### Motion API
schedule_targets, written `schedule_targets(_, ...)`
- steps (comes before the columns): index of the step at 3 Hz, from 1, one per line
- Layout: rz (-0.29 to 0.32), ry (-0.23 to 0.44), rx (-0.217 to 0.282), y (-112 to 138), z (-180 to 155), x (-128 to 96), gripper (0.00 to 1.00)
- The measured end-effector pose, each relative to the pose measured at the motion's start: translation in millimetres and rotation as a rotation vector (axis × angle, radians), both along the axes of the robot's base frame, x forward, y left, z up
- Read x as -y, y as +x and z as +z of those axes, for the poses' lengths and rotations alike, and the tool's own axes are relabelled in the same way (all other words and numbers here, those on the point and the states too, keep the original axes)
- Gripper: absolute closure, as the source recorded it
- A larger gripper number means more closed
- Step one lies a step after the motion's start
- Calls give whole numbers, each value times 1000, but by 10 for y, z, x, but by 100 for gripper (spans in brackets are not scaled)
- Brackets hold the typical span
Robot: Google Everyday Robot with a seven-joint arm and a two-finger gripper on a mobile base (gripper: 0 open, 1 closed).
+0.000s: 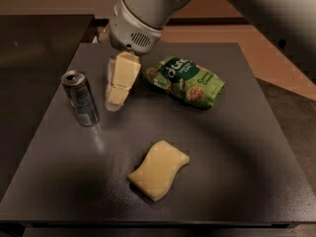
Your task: Move redbull can near green rice chip bag
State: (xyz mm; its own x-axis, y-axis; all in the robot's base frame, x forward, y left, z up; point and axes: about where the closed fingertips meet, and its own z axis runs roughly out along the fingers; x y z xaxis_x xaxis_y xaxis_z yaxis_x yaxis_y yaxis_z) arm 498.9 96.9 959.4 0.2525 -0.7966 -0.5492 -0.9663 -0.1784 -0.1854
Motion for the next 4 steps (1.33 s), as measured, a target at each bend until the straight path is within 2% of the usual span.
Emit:
schedule_targets(1, 32, -21, -18, -23, -168, -289, 0)
schedule_targets(3, 57, -18, -32, -8, -344, -606, 0)
schedule_targets(4, 65, -16, -35, 13, -394, -680, 17)
